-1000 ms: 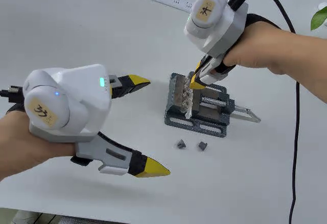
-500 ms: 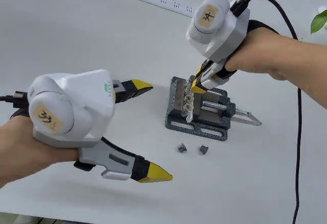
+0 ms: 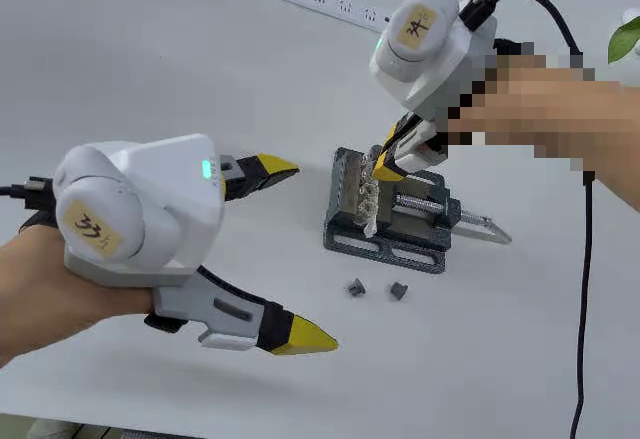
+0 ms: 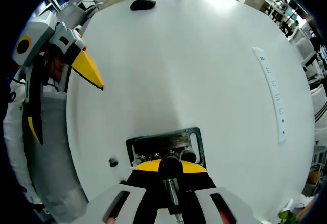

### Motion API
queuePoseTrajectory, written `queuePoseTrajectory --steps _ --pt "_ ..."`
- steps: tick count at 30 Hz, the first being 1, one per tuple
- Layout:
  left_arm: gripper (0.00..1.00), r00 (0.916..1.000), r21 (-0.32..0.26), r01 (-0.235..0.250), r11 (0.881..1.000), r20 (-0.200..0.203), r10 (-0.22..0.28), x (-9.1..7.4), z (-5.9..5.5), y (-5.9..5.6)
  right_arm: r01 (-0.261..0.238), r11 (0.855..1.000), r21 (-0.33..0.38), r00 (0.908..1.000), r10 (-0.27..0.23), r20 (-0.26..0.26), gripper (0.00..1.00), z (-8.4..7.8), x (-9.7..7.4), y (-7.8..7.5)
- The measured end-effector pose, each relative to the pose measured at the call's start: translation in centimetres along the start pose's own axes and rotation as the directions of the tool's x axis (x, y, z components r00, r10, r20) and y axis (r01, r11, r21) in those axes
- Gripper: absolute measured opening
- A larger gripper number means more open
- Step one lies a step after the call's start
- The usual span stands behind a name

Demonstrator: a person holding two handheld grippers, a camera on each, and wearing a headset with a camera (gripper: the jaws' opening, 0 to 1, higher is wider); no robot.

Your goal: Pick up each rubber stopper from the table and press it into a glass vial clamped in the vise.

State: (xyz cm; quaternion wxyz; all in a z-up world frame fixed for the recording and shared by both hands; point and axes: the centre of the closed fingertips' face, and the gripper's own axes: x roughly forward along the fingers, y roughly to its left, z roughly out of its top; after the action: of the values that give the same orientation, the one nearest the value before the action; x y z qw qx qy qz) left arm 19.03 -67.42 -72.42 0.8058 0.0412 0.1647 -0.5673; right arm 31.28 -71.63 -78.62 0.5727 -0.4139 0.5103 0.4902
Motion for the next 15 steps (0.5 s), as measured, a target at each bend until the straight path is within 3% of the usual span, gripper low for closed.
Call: queuePoseTrajectory --steps 15 --pt "0.96 1.0000 -0.004 0.001 1.000 0.002 -0.001 0.02 -0.07 -0.09 0.012 1.000 0.025 0.9997 -0.013 0.021 0.09 -0.22 0.01 -0.13"
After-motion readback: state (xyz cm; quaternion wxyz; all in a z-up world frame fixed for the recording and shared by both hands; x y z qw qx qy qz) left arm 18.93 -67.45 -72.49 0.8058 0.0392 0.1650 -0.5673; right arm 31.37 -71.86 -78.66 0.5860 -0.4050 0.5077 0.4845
